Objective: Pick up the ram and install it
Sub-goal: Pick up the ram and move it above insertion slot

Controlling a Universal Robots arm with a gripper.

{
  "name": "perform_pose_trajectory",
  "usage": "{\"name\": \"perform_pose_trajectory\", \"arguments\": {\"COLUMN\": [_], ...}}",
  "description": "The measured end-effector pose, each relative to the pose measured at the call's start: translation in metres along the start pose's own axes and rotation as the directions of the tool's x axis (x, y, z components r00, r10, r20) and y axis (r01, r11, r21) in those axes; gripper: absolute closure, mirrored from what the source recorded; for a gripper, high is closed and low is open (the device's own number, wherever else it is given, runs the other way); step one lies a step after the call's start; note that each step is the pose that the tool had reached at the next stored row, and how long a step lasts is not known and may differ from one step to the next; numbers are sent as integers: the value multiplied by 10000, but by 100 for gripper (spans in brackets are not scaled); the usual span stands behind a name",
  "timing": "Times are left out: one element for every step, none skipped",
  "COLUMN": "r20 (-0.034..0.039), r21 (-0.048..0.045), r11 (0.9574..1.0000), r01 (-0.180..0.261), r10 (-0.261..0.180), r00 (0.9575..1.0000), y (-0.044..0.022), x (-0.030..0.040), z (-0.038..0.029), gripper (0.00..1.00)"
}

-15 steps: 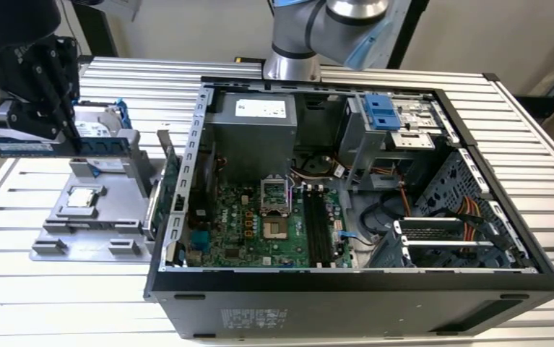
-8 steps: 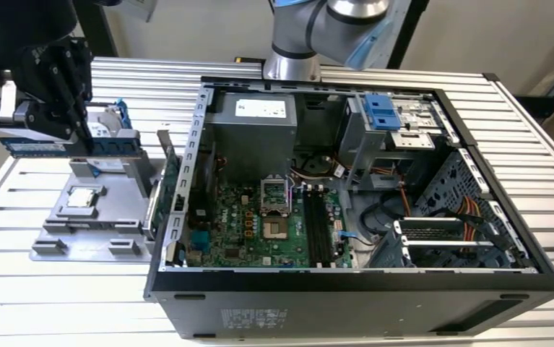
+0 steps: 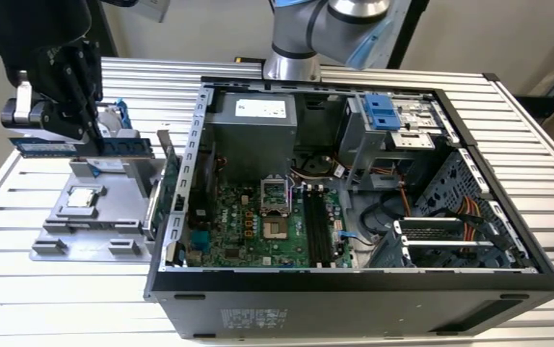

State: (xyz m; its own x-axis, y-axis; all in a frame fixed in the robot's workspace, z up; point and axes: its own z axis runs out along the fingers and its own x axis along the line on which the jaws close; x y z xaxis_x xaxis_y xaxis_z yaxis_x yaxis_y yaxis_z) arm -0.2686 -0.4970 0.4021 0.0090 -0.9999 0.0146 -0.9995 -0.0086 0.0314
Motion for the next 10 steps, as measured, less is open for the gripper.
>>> {"name": "perform_pose_trajectory", "arguments": {"r20": [1, 1, 1, 0, 1, 0, 1, 0, 0, 0], "r21": [1, 1, 1, 0, 1, 0, 1, 0, 0, 1], "r11": [10000, 10000, 10000, 10000, 10000, 10000, 10000, 10000, 10000, 10000], "r01": [0, 0, 0, 0, 0, 0, 0, 0, 0, 0], "r10": [0, 0, 0, 0, 0, 0, 0, 0, 0, 0], "r00": [10000, 10000, 10000, 10000, 10000, 10000, 10000, 10000, 10000, 10000], "y": [-10, -20, -30, -40, -50, -59, -69, -77, -86, -96], "x": [0, 0, 0, 0, 0, 0, 0, 1, 1, 1], "z": [0, 0, 0, -2, -1, -2, -2, -2, -3, -3], "gripper": [100, 100, 100, 100, 100, 100, 100, 100, 100, 100]}}
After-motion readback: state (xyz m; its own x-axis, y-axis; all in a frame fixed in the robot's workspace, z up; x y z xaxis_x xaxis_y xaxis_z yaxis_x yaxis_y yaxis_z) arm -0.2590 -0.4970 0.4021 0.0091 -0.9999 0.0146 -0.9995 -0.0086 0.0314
